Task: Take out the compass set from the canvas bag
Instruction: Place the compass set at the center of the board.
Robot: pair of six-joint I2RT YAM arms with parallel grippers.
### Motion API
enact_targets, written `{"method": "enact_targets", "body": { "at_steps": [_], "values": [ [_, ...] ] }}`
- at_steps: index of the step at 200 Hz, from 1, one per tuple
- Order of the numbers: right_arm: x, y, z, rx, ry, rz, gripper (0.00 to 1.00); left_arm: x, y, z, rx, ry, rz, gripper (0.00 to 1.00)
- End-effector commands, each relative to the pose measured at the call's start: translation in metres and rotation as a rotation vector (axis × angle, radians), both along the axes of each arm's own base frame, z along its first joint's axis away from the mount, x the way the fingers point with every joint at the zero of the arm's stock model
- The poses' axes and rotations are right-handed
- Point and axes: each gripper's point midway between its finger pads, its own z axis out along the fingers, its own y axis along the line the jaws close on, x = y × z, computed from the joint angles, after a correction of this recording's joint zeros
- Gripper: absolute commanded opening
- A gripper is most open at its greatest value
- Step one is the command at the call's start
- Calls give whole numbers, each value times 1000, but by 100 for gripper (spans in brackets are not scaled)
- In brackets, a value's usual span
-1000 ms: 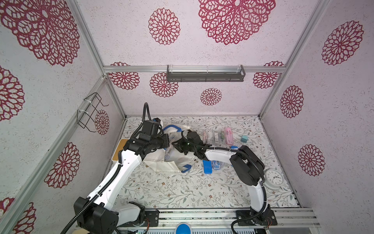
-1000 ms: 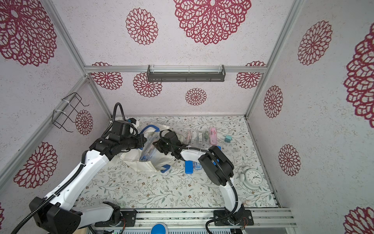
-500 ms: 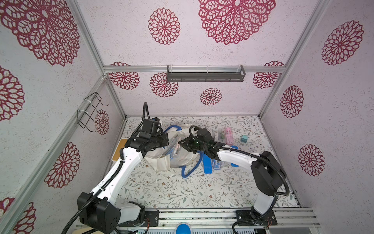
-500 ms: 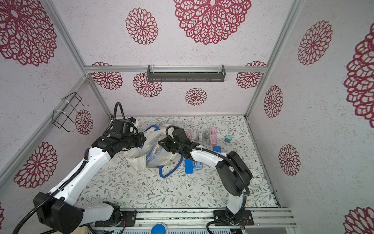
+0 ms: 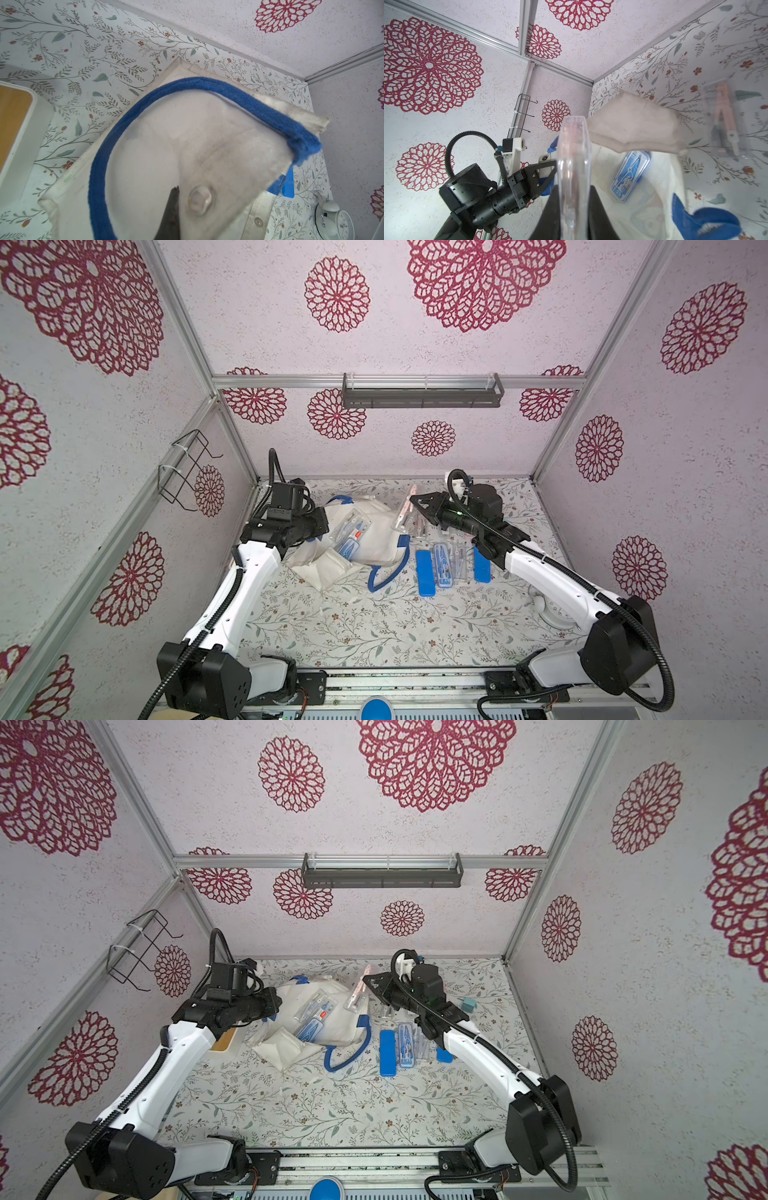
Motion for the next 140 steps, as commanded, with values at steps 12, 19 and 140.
{"method": "enact_targets", "body": {
  "at_steps": [12,19,140],
  "values": [
    [4,-33,-11,-109,-24,47,11,-10,26,24,-4,-54,44,0],
    [5,-38,-22,-173,-14,56,12,-11,30,23,-3,-50,50,0],
    [-39,37,-213,-569,346,335,13,-6,38,13,-32,-28,75,0]
  ]
}}
